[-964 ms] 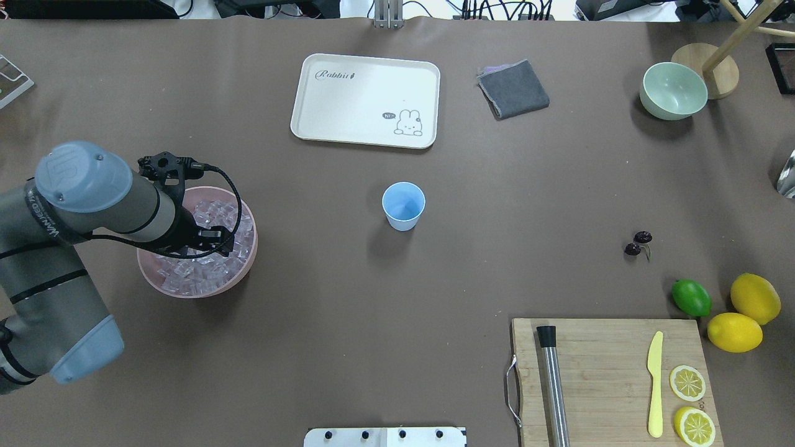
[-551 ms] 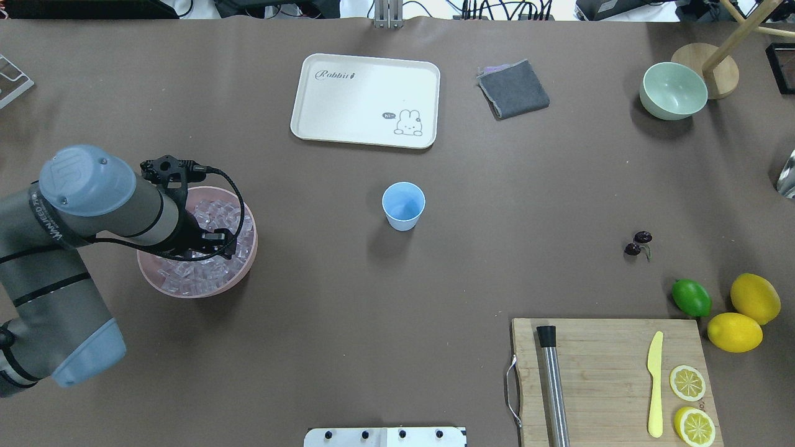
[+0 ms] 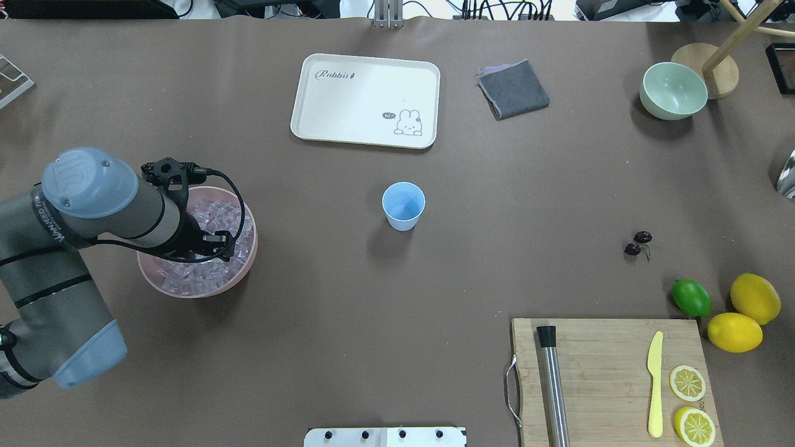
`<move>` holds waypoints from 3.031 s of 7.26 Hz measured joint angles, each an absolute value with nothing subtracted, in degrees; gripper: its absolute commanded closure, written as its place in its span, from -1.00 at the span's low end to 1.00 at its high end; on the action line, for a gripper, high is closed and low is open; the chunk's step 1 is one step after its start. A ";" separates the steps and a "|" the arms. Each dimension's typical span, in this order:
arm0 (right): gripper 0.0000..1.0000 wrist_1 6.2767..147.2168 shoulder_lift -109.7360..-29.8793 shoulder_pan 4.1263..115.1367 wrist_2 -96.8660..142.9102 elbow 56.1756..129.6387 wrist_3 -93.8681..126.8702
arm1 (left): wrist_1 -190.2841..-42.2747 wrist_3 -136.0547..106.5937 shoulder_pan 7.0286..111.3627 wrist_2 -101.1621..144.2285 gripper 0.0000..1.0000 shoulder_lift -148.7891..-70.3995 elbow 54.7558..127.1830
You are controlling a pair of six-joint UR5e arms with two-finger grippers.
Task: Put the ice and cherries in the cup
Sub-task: 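Lower the left gripper into the bowl and grasp an ice cube, then carry the ice cube with the left gripper over the light-blue cup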
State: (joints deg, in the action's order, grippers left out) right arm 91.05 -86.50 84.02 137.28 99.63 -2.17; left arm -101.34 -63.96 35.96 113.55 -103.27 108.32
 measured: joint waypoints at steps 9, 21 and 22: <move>-0.99 91.06 -86.43 84.02 137.42 100.02 -2.08 | -94.47 -59.36 41.47 114.95 1.00 -127.51 101.09; -0.99 91.05 -85.71 83.94 137.48 100.77 0.25 | -104.41 -66.40 33.39 109.60 -0.95 -143.14 79.81; -0.99 91.05 -85.77 83.93 137.52 100.69 0.26 | -104.44 -66.44 33.39 109.60 -0.95 -143.00 79.83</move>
State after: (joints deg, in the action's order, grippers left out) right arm 91.05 -85.77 83.93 137.52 100.69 0.26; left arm -104.44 -66.44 33.39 109.60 -143.00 79.83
